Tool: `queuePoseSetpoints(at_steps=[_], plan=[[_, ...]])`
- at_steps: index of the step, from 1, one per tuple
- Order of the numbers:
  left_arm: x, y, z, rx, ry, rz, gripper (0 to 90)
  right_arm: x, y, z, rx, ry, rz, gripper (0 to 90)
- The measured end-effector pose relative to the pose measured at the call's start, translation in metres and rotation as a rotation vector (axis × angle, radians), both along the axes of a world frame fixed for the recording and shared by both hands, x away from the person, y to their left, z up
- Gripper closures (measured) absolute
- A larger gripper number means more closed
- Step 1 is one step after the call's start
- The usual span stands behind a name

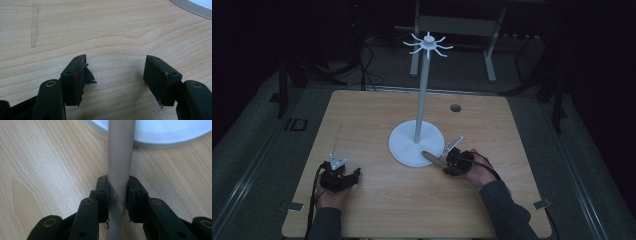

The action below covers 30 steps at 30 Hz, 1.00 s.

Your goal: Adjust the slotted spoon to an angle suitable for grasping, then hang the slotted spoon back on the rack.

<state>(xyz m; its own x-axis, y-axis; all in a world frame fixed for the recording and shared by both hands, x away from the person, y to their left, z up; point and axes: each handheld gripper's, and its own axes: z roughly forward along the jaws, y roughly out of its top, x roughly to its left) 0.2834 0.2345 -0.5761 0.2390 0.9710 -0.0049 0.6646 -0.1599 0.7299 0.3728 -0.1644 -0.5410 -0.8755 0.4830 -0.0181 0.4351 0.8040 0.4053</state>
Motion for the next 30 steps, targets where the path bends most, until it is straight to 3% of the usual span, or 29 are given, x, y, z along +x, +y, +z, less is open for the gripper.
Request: queuePoseSetpoints(at_steps=[15,25,30], plan=[[0.000,0.000,0.000,0.000,0.000,0.001,35.8,0.000,-0.009,0.018,0.105,-0.076,-0.053,73.8],[0.000,0.000,0.000,0.003,0.001,0.000,35.8,0.003,-0.007,0.035,0.180,-0.154,-0.084,73.9],[0.000,0.000,0.000,0.004,0.001,-0.001,35.8,0.007,-0.008,0.045,0.243,-0.210,-0.115,73.9]])
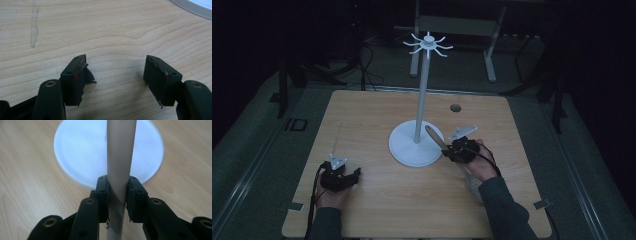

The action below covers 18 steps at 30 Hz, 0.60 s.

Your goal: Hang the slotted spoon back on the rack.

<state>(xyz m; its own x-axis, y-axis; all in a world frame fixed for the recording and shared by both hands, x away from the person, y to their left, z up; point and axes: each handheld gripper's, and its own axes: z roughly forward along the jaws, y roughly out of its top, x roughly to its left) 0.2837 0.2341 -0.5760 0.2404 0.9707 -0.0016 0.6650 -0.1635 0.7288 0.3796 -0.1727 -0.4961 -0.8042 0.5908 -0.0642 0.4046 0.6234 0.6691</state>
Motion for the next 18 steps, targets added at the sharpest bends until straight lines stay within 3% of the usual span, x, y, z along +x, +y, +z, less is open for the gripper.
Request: queuePoseSetpoints(at_steps=[7,18], plan=[[0.000,0.000,0.001,0.000,-0.004,0.009,36.9,0.003,-0.002,0.011,0.056,-0.038,-0.025,73.9],[-0.003,0.002,0.005,-0.015,-0.055,0.012,37.7,0.005,-0.006,0.020,0.129,-0.072,-0.058,73.9]])
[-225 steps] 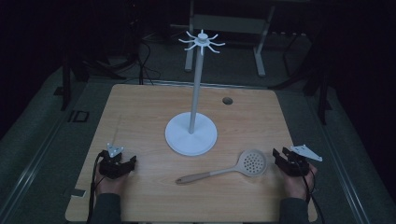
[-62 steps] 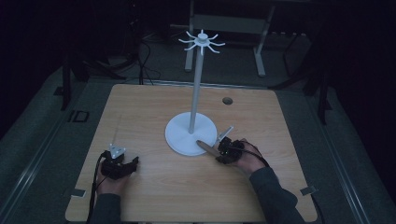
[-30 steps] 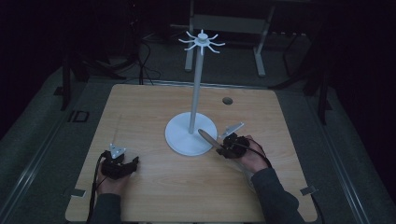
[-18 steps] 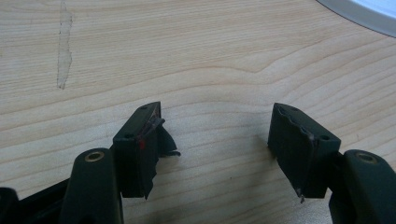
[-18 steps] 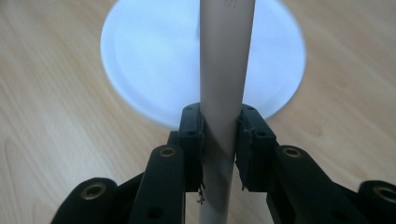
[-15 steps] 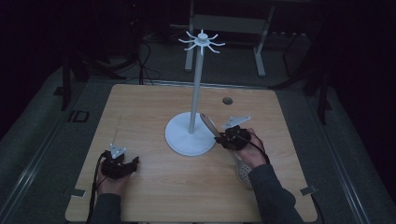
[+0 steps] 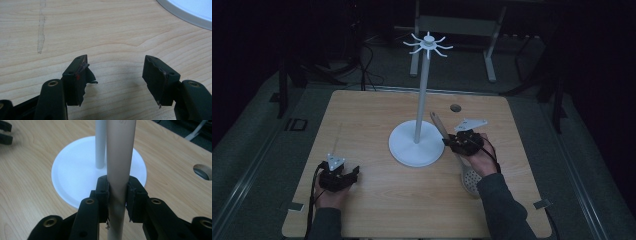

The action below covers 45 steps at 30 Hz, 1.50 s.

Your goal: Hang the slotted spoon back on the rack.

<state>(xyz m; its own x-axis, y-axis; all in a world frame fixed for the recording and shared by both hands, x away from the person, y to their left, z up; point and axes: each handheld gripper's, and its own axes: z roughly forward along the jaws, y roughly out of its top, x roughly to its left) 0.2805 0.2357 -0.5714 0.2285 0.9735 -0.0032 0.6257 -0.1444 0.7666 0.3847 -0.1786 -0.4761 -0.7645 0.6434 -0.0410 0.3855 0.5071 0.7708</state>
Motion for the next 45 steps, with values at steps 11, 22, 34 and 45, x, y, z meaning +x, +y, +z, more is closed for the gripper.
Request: queuePoseSetpoints(at_steps=[11,22,34,45], plan=[[-0.002,0.001,0.003,-0.025,-0.028,-0.001,37.7,0.001,-0.001,0.014,0.067,-0.047,-0.022,73.9],[-0.003,0.001,0.004,-0.020,-0.044,0.007,38.1,-0.001,0.000,0.024,0.124,-0.108,-0.037,73.9],[-0.004,0.002,0.005,-0.013,-0.051,0.007,38.3,-0.003,0.004,0.034,0.165,-0.153,-0.043,73.9],[-0.004,0.002,0.005,-0.018,-0.057,0.016,38.3,-0.006,0.012,0.045,0.193,-0.199,-0.038,74.0]])
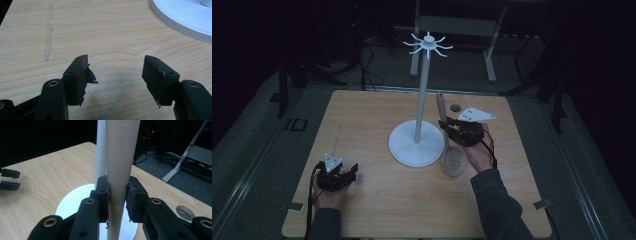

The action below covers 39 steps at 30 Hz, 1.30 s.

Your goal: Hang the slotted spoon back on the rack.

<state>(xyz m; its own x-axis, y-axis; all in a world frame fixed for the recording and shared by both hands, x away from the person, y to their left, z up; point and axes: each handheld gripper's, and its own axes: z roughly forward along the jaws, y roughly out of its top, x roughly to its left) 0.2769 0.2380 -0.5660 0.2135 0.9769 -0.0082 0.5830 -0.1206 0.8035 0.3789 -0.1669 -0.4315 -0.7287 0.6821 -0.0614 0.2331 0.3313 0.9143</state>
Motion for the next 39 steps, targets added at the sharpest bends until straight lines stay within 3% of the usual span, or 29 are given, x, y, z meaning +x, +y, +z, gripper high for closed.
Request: queuePoseSetpoints(at_steps=[13,39], plan=[[0.000,0.000,0.000,0.000,-0.001,0.003,38.3,-0.003,0.003,0.008,0.033,-0.040,-0.003,74.0],[0.000,0.001,0.000,-0.001,-0.004,0.005,38.2,-0.004,0.011,0.018,0.060,-0.065,0.003,74.0]])
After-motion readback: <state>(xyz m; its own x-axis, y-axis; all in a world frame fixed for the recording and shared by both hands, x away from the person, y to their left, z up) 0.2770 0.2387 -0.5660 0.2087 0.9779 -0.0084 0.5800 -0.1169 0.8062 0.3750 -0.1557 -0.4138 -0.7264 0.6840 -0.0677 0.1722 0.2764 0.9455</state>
